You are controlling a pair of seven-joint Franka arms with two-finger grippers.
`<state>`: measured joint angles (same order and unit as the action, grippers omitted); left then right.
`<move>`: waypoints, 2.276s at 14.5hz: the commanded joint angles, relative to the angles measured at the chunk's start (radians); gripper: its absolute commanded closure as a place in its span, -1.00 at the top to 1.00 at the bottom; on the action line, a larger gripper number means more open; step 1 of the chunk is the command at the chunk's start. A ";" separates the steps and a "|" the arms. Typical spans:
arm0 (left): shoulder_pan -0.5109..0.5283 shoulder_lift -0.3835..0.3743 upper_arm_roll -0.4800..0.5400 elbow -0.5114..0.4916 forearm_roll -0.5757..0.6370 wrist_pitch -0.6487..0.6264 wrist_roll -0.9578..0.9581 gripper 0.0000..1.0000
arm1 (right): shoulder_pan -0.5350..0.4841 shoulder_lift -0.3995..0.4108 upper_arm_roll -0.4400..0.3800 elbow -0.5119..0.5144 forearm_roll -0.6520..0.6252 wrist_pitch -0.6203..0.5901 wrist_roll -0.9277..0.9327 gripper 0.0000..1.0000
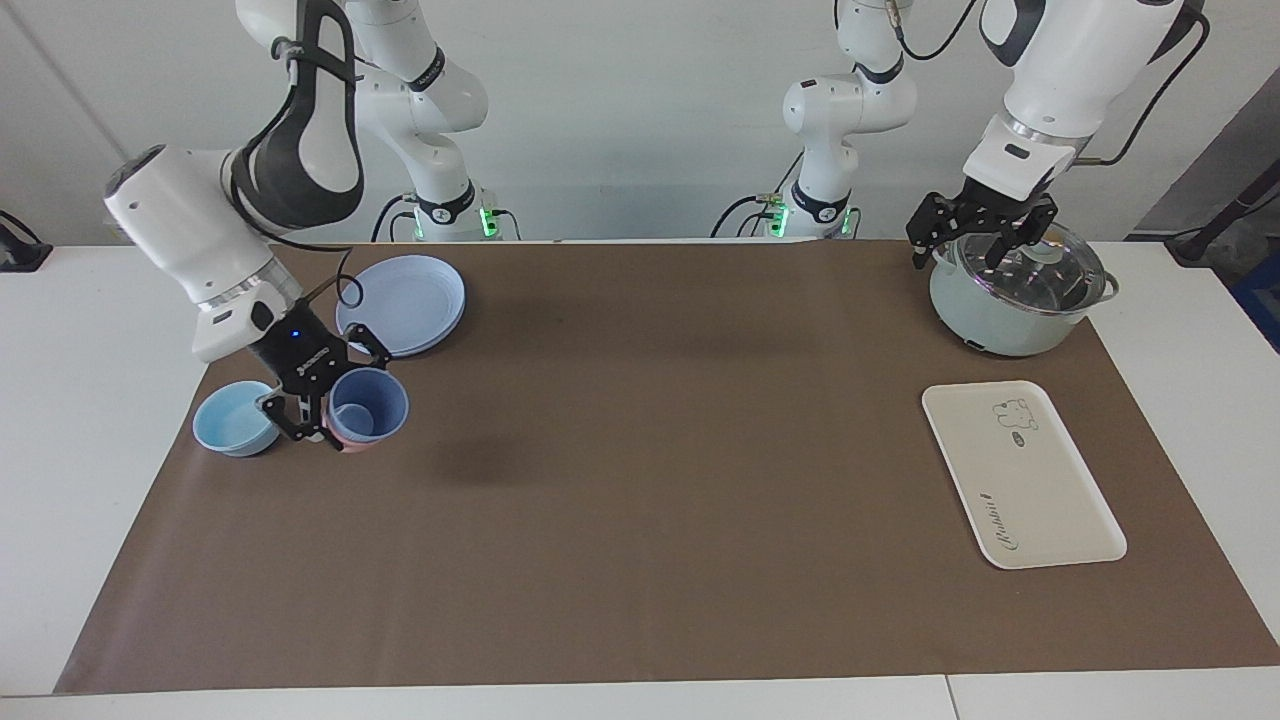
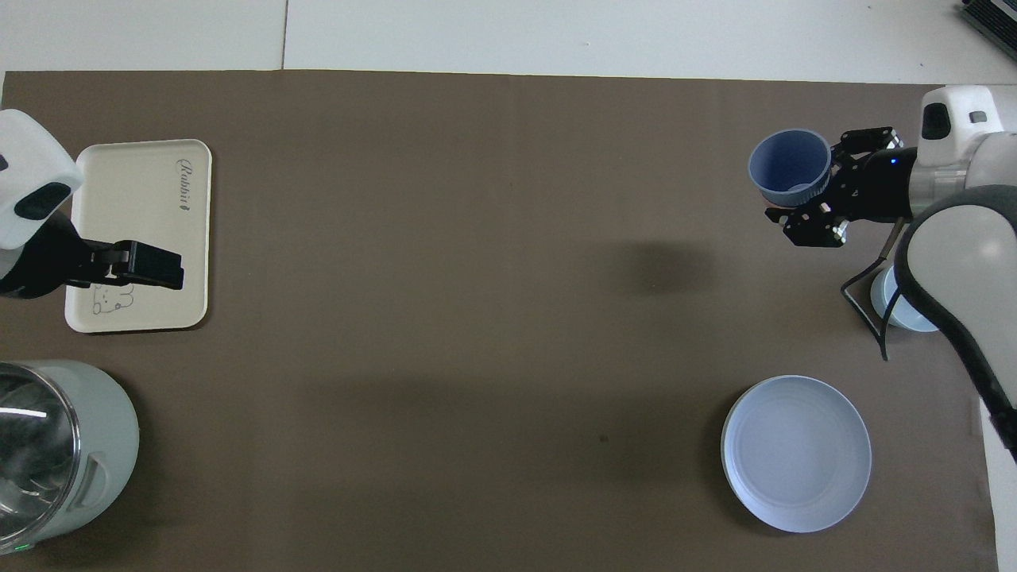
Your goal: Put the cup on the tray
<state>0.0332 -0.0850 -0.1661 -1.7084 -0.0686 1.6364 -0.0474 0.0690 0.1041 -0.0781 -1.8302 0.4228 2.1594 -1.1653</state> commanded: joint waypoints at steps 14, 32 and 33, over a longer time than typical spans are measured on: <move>-0.295 0.174 0.007 -0.094 -0.692 0.537 -0.266 1.00 | 0.431 0.043 0.001 0.219 -0.547 -0.266 0.703 -1.00; -0.484 0.232 0.007 -0.086 -0.801 0.767 -0.264 0.67 | 0.482 0.103 0.003 0.278 -0.621 -0.296 0.759 -1.00; -0.507 0.232 0.007 -0.088 -0.801 0.783 -0.267 0.61 | 0.483 0.103 0.004 0.278 -0.627 -0.296 0.759 -1.00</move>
<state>-0.4224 0.1459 -0.1742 -1.7880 -0.8465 2.3659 -0.3110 0.5464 0.1927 -0.0752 -1.5778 -0.1643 1.8758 -0.4269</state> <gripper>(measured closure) 0.110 0.137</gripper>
